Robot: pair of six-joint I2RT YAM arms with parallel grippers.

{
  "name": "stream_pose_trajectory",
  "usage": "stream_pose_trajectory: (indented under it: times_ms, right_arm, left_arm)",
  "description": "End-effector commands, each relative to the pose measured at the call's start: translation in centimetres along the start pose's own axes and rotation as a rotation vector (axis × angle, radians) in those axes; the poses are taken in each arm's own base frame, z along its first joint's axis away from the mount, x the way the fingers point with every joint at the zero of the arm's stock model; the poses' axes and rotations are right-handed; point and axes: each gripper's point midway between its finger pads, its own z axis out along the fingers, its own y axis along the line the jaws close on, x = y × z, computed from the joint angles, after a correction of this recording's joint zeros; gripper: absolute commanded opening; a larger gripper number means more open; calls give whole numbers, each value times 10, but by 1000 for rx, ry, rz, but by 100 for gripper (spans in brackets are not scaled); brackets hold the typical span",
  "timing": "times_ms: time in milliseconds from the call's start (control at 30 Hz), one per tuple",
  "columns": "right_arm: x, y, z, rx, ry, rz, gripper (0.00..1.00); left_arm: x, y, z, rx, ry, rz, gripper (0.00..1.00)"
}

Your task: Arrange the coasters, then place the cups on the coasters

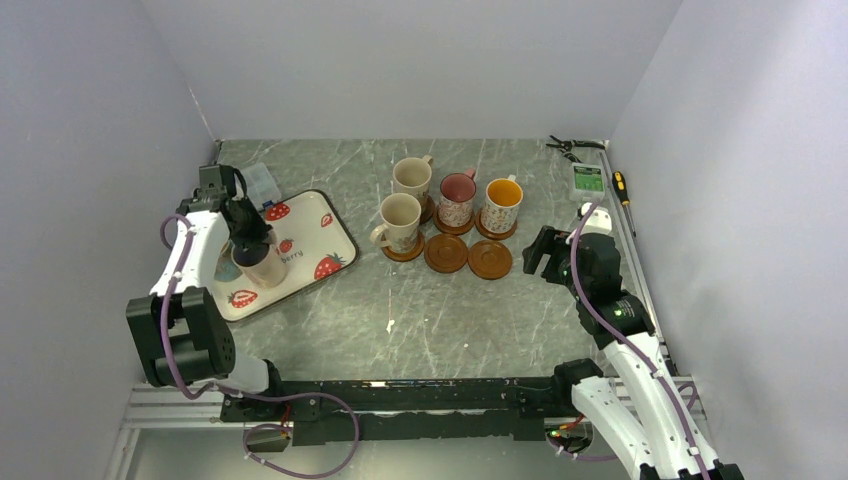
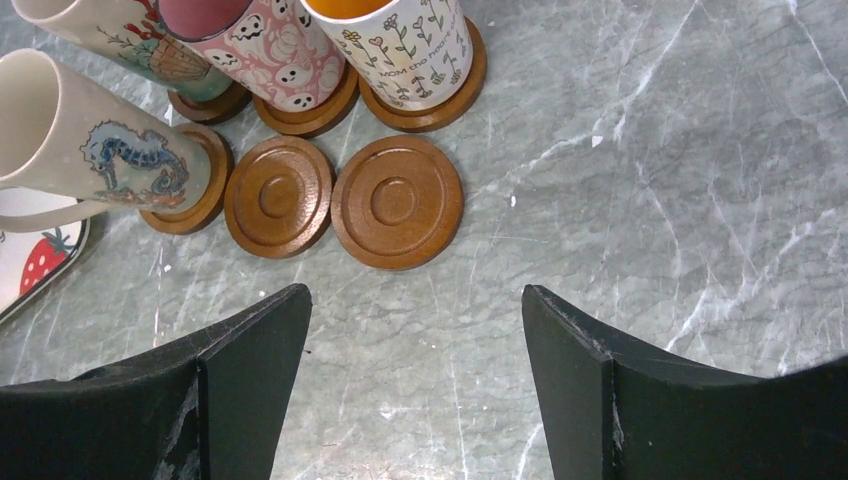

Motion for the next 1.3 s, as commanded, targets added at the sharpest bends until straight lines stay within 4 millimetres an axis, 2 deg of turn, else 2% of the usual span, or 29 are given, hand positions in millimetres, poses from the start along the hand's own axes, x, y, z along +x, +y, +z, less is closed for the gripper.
stream_pose_trajectory:
  times_ms: [0,200,233,300,500,600,700,900,1000,1200,1267]
  right_arm:
    - [-12,1,-3,2,-39,9,82]
    - [-13,2,-5,0,-39,6,82]
    - [-13,2,-5,-1,-38,7,82]
    - [-13,3,-4,-5,-37,11,82]
    - [-13,9,1,-32,-31,33,82]
    - [-13,12,4,-42,-23,41,82]
    - [-13,13,4,-43,-22,42,82]
    - [-11,9,2,-28,-23,43,82]
    - [-11,7,0,-22,-27,41,82]
    - [-11,5,-2,-13,-31,43,82]
    - [-10,6,-1,-17,-30,45,82]
  left_arm:
    - [-21,-29,-1,115,-44,1,11]
    - [-19,-37,-14,180,-47,118,57]
    - [-17,-36,-17,181,-43,139,62]
    - [-10,-29,-20,155,-14,171,64]
    - [22,-8,-17,44,121,271,63]
    - [30,-6,-17,-19,140,332,63]
    - [33,-14,-19,-23,143,369,61]
    - [38,-30,-10,-49,170,440,42]
    - [37,-28,-4,-105,177,476,37]
    - [46,-25,-1,-169,199,547,37]
    - [51,-20,0,-185,211,553,29]
